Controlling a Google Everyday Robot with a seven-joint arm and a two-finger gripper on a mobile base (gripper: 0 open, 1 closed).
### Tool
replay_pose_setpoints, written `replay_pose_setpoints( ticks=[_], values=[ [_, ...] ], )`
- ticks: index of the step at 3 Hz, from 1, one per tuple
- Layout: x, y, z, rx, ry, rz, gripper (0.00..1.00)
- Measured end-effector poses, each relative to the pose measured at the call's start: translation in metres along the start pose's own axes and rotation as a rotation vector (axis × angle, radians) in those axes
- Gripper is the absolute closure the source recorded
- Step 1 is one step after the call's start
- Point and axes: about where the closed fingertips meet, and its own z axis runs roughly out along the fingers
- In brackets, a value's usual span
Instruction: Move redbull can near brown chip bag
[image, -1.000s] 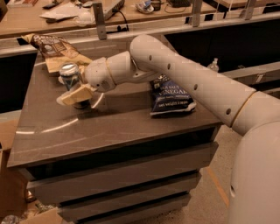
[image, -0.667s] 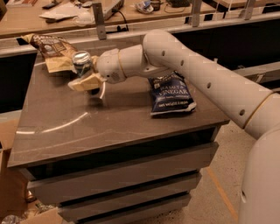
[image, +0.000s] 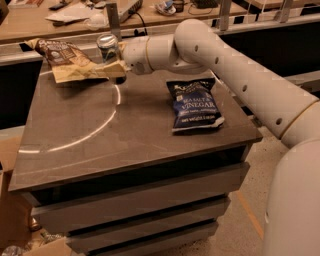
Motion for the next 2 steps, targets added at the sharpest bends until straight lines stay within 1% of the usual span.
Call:
replay_pose_setpoints(
  ticks=[1, 2],
  values=[
    [0.002, -0.031, 0.013, 0.047, 0.003, 0.03, 1.0],
    [0.009, -0.051, 0.022, 0.076, 0.004, 0.072, 1.0]
  ],
)
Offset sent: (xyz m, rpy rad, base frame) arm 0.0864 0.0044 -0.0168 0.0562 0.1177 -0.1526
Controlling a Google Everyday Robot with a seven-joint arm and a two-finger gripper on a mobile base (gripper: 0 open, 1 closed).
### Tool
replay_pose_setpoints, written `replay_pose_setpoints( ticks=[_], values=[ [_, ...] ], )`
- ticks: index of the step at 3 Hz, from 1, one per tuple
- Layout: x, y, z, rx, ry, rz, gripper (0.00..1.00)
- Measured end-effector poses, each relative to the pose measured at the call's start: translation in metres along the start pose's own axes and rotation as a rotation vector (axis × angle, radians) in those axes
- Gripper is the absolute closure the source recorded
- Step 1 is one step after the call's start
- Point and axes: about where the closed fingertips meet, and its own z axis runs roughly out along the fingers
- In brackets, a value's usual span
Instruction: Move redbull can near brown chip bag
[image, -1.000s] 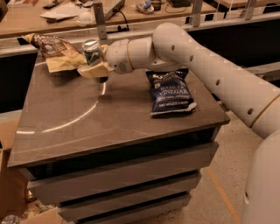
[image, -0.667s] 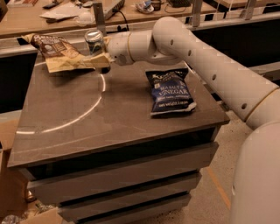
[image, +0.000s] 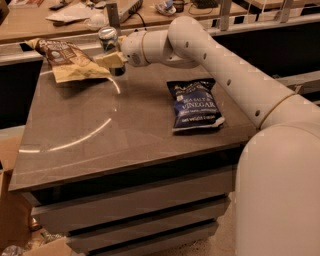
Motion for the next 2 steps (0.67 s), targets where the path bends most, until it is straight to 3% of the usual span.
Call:
replay_pose_setpoints(
  ticks=[2],
  values=[
    [0.026, -0.012, 0.014, 0.005, 0.009, 0.066, 1.0]
  ],
)
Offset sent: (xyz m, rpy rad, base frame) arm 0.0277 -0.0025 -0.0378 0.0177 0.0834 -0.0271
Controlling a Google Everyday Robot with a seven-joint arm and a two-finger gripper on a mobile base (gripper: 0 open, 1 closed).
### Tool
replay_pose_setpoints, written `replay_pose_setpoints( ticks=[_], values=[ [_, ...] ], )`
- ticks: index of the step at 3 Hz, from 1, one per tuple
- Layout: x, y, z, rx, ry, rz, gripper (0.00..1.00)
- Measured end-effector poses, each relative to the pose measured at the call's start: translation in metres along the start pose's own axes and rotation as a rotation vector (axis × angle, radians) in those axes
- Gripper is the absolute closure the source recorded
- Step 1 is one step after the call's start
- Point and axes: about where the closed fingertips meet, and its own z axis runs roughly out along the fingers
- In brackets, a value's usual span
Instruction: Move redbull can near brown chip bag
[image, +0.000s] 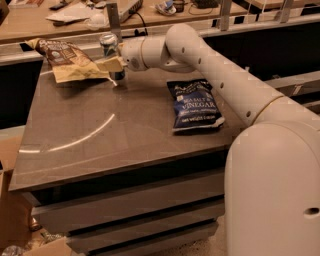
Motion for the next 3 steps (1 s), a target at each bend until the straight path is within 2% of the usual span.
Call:
replay_pose_setpoints(
  ticks=[1, 3],
  values=[
    [0.009, 0.001, 0.008, -0.013, -0.001, 0.018, 0.87],
    [0.022, 0.003, 0.016, -0.024, -0.001, 0.027, 0.39]
  ],
)
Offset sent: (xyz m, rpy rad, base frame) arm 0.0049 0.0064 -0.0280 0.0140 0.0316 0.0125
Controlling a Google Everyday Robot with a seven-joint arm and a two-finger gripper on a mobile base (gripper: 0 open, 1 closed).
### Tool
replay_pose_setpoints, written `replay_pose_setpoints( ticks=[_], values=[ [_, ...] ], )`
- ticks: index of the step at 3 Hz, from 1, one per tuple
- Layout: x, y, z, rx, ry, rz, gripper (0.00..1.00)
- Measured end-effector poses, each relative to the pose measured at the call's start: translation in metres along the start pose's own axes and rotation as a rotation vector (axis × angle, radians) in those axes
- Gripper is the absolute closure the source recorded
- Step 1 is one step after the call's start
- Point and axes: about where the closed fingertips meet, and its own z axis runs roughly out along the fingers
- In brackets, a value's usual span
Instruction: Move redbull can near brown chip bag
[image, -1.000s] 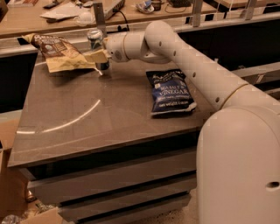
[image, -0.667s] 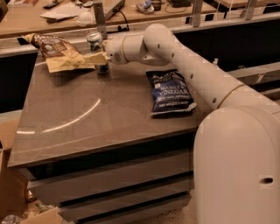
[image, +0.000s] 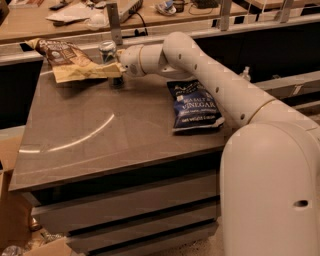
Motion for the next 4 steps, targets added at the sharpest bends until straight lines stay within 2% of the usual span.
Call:
replay_pose_setpoints(
  ticks=[1, 2, 3, 4],
  values=[
    [0.002, -0.001, 0.0, -0.01, 0.011, -0.006, 0.17],
    [0.004, 0.002, -0.005, -0.023, 0.017, -0.016, 0.0],
    [0.006, 0.007, -0.023, -0.019, 0.012, -0.027, 0.0],
    [0.01, 0.006, -0.058, 0.019, 0.02, -0.041, 0.0]
  ],
)
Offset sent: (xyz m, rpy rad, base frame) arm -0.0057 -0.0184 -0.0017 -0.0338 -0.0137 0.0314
